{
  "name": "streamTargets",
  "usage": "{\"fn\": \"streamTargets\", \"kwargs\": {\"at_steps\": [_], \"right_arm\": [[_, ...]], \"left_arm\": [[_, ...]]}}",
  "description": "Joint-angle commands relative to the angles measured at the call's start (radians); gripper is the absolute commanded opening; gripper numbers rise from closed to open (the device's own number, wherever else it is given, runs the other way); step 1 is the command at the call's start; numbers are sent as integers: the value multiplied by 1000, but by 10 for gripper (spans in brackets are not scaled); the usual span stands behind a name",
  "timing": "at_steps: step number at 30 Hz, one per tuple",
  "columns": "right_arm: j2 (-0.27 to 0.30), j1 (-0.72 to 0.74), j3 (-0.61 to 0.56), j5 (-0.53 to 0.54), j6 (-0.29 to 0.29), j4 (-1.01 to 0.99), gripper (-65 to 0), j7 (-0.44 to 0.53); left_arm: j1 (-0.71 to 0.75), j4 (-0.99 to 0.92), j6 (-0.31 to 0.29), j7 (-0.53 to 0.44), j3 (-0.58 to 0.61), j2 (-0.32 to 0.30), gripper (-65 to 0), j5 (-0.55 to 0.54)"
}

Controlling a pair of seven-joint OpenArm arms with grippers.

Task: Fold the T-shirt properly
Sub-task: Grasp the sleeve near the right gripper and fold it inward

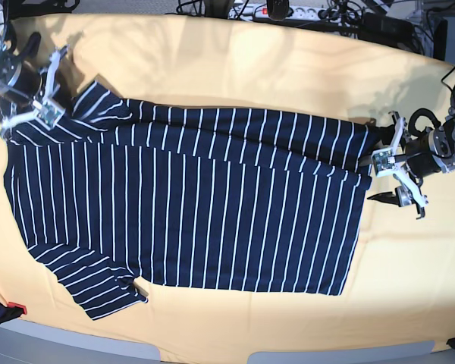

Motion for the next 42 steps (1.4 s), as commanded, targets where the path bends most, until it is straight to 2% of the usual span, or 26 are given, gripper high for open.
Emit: {"fn": "streamTargets", "kwargs": {"at_steps": [1, 7, 11, 16, 21, 23, 25, 36, 38, 42], "right_arm": [[20, 22, 9, 7, -2, 9, -650, 26], [35, 158, -19, 19, 5, -121, -650, 97], [38, 282, -142, 30, 5, -233, -650, 95], [45, 463, -331, -89, 5, -352, -650, 96], [60, 588, -441, -122, 5, -441, -650, 95], [65, 624, -452, -151, 5, -467, -650, 96], [64, 653, -452, -137, -24, -494, -650, 101], [47, 695, -467, -125, -16, -624, -650, 198], [36, 695, -471, -169, -28, -657, -650, 233], [5, 695, -471, -226, -98, -692, -650, 245]], "left_arm": [[-17, 8, 15, -16, -13, -25, -247, -13], [-17, 8, 15, -16, -13, -25, -247, -13], [-17, 8, 15, -16, -13, -25, -247, -13], [-17, 8, 15, -15, -13, -25, -247, -13], [-17, 8, 15, -3, -13, -25, -247, -13], [-17, 8, 15, 8, -13, -25, -247, -13], [-17, 8, 15, 10, -13, -25, -247, -13], [-17, 8, 16, 10, -13, -24, -247, -12], [-17, 8, 16, 11, -13, -25, -247, -12], [-17, 8, 16, 10, -13, -25, -247, -12]]}}
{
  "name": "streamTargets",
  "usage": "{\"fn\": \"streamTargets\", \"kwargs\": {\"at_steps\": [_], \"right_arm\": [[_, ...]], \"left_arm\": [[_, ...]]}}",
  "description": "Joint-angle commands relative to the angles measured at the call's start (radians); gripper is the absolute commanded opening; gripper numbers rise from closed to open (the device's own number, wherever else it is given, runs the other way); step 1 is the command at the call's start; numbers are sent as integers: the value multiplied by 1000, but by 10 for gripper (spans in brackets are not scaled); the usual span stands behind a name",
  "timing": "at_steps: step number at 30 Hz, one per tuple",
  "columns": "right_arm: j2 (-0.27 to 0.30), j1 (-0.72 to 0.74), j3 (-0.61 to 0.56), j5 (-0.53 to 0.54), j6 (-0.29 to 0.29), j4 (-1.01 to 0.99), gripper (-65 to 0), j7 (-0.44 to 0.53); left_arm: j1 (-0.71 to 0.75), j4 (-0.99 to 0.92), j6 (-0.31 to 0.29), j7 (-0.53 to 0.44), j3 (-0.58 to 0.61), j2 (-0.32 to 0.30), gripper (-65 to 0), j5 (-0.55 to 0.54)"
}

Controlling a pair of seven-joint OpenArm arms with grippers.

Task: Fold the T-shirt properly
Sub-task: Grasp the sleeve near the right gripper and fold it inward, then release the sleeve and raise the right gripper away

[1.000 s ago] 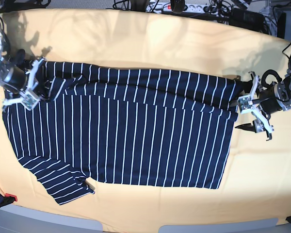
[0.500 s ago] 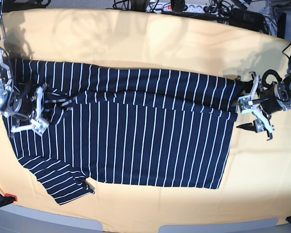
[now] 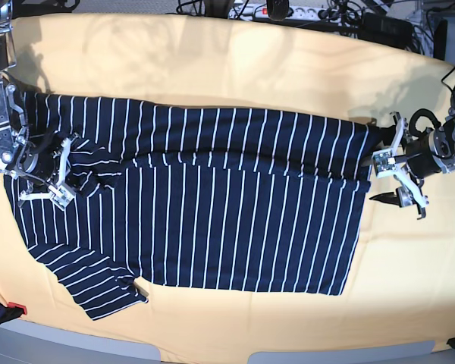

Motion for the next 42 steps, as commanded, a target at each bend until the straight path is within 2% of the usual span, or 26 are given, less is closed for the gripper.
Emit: {"fn": "streamTargets", "kwargs": {"at_steps": [1, 4, 7, 9, 10, 18, 19, 21, 23, 24, 27, 29, 33, 35, 36, 38, 42], "right_arm": [[16, 19, 10, -3, -34, 8, -650, 6], [17, 20, 10, -3, -98, 8, -650, -14], [17, 19, 10, -2, -110, 8, -650, -37], [16, 19, 10, 0, -154, 8, -650, -67], [14, 19, 10, 2, -156, 8, -650, -76], [8, 59, 10, 2, -27, 8, -650, -71], [8, 71, 10, 3, -1, 8, -630, -69], [9, 98, -7, 9, 47, 8, -471, -46], [10, 134, -52, 3, 41, 8, -306, -42], [10, 153, -82, -21, 11, 8, -270, -42], [9, 204, -154, -129, -155, 8, -269, -55], [8, 233, -173, -152, -249, 8, -269, -92], [9, 270, -173, -146, -378, 19, -269, -205], [13, 271, -170, -103, -414, 54, -272, -260], [20, 270, -170, -61, -410, 77, -272, -284], [38, 266, -170, 47, -360, 126, -273, -335], [97, 245, -170, 242, -240, 238, -273, -419]], "left_arm": [[-17, 8, 16, -14, -13, -25, -247, -11], [-16, 8, 16, -13, -13, -25, -247, -11], [-17, 8, 16, -9, -13, -25, -247, -11], [-16, 8, 16, -9, -13, -25, -247, -11], [-17, 8, 16, -9, -13, -25, -247, -11], [-17, 8, 16, -10, -13, -25, -247, -11], [-17, 8, 16, -10, -13, -25, -247, -11], [-17, 8, 16, -10, -13, -25, -247, -11], [-17, 8, 16, -10, -13, -25, -247, -11], [-17, 8, 16, -10, -13, -25, -247, -11], [-17, 8, 16, -10, -13, -25, -247, -12], [-16, 8, 15, -10, -13, -25, -247, -12], [-16, 8, 15, -9, -13, -25, -247, -12], [-16, 8, 15, -10, -13, -25, -247, -12], [-16, 8, 15, -10, -13, -25, -247, -12], [-17, 8, 6, -10, -13, -25, -247, -11], [-15, 8, -172, -23, -13, -25, -247, 19]]}}
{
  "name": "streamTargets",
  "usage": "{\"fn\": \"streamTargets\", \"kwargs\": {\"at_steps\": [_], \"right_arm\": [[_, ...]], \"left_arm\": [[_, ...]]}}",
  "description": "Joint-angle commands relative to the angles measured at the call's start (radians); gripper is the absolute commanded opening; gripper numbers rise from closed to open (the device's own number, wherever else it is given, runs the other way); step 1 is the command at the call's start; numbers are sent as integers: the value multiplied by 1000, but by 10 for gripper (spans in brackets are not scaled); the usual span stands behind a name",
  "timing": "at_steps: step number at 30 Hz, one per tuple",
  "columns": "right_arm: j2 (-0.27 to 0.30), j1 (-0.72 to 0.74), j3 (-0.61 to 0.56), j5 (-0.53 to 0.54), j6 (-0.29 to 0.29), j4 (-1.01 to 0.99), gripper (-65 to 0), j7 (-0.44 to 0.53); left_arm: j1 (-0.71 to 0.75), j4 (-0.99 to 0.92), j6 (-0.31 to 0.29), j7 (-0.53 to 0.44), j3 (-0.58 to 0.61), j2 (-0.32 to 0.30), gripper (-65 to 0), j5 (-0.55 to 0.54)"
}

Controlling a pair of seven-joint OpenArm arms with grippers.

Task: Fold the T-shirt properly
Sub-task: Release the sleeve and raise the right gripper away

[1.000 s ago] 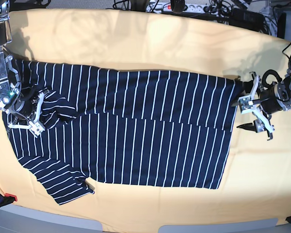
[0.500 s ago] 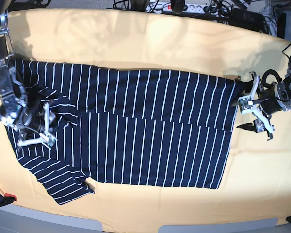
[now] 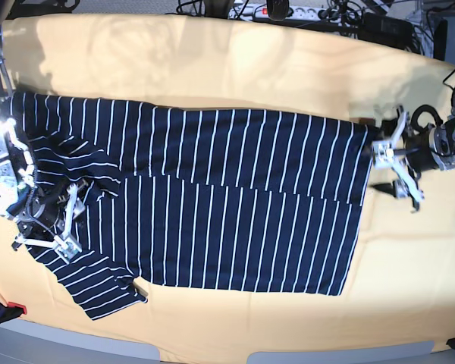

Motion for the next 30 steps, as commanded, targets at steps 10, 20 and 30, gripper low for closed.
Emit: {"fn": "streamTargets", "kwargs": {"at_steps": [10, 20, 30], "right_arm": [[287, -262, 49, 138, 70, 304, -273, -175], [315, -678, 318, 113, 46, 354, -274, -256], [297, -938, 389, -126, -9, 332, -275, -133]], "left_arm": [[23, 8, -22, -12, -13, -28, -247, 37], [23, 8, -21, -23, -13, -56, -247, 62], [23, 8, -10, -31, -13, -59, -247, 63]]}}
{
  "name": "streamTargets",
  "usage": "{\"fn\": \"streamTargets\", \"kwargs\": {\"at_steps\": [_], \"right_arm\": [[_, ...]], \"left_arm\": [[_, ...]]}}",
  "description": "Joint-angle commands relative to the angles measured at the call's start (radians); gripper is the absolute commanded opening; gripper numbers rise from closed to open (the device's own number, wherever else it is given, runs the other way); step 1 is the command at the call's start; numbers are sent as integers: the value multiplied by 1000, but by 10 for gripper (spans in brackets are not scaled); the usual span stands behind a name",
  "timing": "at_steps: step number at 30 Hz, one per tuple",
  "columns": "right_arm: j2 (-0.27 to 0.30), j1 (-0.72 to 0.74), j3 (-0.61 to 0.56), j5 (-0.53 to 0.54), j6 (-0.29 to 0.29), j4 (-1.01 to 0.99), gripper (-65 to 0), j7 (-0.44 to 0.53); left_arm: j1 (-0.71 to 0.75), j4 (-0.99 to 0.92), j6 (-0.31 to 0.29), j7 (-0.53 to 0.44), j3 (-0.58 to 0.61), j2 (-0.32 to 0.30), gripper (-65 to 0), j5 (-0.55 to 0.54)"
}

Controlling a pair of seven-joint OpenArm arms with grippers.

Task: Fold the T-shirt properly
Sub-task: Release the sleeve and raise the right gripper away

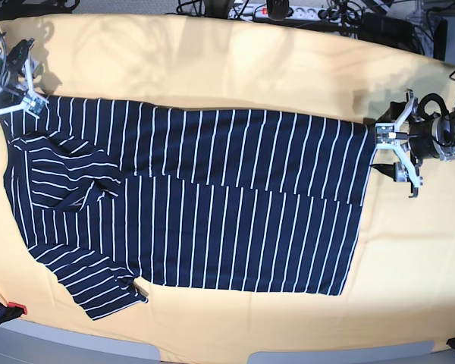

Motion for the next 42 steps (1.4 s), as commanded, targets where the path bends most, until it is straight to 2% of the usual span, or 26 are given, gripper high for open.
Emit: {"fn": "streamTargets", "kwargs": {"at_steps": [1, 4, 9, 16, 21, 24, 26, 28, 31, 35, 39, 42], "right_arm": [[14, -4, 12, -34, -9, -16, -275, 11], [-28, 2, 12, -116, -32, -101, -275, 76], [-87, 42, 12, -136, -19, -188, -275, 104], [-93, 87, 12, -193, -36, -190, -275, 108], [-89, 87, 12, -241, -84, -190, -279, 101], [-88, 87, 12, -282, -137, -190, -346, 49], [-88, 87, 12, -304, -173, -190, -357, 10], [-89, 87, 12, -272, -169, -190, -357, 3], [-89, 87, 12, -187, -130, -189, -357, 7], [-92, 87, 12, -180, -125, -189, -357, 52], [-99, 87, 12, -168, -80, -189, -347, 114], [-106, 88, 12, -161, -76, -189, -347, 124]], "left_arm": [[-15, 8, 12, -15, -13, -26, -247, -5], [-15, 8, 13, -18, -13, -26, -247, -5], [-15, 8, 13, -35, -13, -26, -247, -5], [-15, 8, 12, -48, -13, -26, -247, -5], [-16, 8, 13, -48, -13, -26, -247, -5], [-18, 8, 28, -48, -13, -27, -247, -5], [-17, 8, 27, -48, -13, -32, -247, -5], [-17, 8, 27, -48, -13, -37, -247, -5], [-18, 8, 27, -49, -13, -40, -247, -5], [-17, 8, 27, -49, -13, -40, -247, -6], [-17, 8, 27, -49, -13, -40, -247, -6], [-17, 8, 27, -49, -13, -40, -247, -6]]}}
